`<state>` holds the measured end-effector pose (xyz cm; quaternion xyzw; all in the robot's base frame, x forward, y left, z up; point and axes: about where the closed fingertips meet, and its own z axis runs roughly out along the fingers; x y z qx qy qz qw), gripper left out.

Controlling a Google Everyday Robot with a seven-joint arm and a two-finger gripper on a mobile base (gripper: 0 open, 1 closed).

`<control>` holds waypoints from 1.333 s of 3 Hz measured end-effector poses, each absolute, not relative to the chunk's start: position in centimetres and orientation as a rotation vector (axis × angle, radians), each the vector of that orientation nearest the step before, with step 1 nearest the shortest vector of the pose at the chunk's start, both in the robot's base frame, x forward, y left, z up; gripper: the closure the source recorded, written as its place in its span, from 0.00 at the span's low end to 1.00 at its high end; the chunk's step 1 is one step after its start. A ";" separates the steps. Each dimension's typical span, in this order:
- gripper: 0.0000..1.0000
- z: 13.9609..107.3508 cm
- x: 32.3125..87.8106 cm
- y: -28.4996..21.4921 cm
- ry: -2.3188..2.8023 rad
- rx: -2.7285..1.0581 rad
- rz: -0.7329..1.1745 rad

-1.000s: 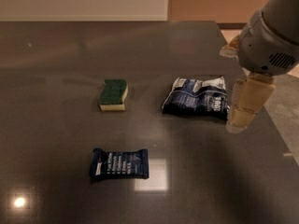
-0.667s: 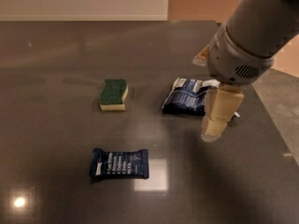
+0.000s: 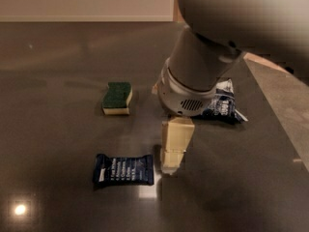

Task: Move rxbar blueberry near blue chip bag

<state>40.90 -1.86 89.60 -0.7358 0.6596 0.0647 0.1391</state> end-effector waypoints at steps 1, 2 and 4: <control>0.00 87.4 39.1 1.2 1.890 -2.182 0.236; 0.00 85.4 37.6 3.0 1.894 -2.226 0.267; 0.00 82.8 35.7 4.4 1.897 -2.288 0.295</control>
Offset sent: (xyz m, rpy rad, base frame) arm -0.0489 0.0688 -0.0706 -0.0421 0.1339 0.0875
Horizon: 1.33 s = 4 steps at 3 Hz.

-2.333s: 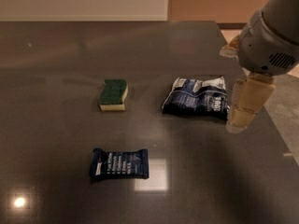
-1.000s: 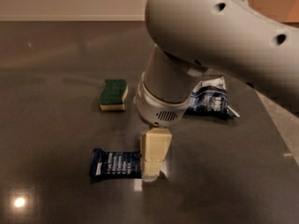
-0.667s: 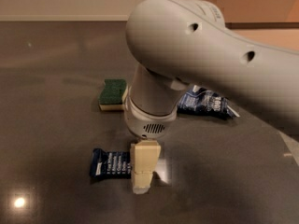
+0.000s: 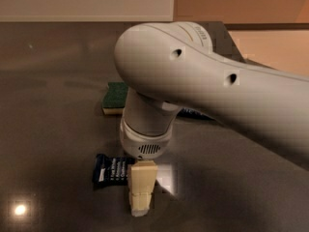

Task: Move rxbar blueberry near blue chip bag

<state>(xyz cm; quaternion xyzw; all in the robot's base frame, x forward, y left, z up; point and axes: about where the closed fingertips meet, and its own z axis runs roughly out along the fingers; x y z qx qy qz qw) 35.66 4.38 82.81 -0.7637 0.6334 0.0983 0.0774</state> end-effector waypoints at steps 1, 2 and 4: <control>0.17 82.2 35.3 4.4 1.904 -2.304 0.298; 0.39 81.9 35.2 4.3 1.910 -2.315 0.308; 0.86 82.3 35.5 3.9 1.925 -2.301 0.326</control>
Offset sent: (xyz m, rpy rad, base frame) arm -0.0047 -0.0036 -0.0143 -0.0257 0.0434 0.0086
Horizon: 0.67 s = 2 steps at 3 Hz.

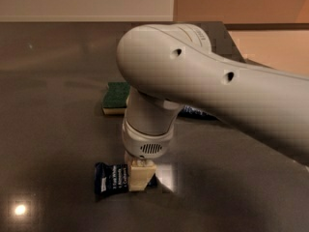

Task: Move rxbar blueberry near blue chip bag

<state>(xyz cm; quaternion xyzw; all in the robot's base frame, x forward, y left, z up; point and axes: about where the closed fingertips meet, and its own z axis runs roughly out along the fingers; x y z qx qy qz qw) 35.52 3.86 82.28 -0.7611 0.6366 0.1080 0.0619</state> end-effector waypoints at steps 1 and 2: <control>1.00 82.3 35.5 3.9 1.925 -2.301 0.326; 1.00 84.4 38.3 0.5 2.006 -2.190 0.295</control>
Offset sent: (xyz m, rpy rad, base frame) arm 0.0913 -0.1115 0.0668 0.0323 -0.0749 -0.3066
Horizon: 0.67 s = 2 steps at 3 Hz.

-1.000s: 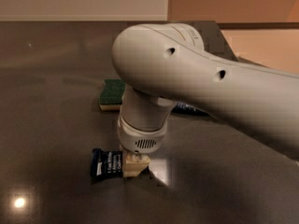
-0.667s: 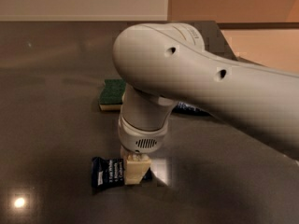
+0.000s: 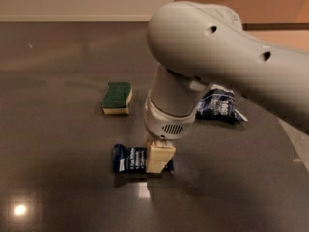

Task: Move rxbar blueberry near blue chip bag

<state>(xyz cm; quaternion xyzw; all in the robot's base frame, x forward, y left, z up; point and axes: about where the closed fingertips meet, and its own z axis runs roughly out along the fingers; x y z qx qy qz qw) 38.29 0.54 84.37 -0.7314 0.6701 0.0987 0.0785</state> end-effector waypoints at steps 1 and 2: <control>1.00 87.0 42.1 -4.4 2.124 -2.008 0.235; 1.00 88.0 44.6 -8.3 2.217 -1.884 0.176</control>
Offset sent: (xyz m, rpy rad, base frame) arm 0.0929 -0.1383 0.0468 -0.0236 -0.0982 -0.3948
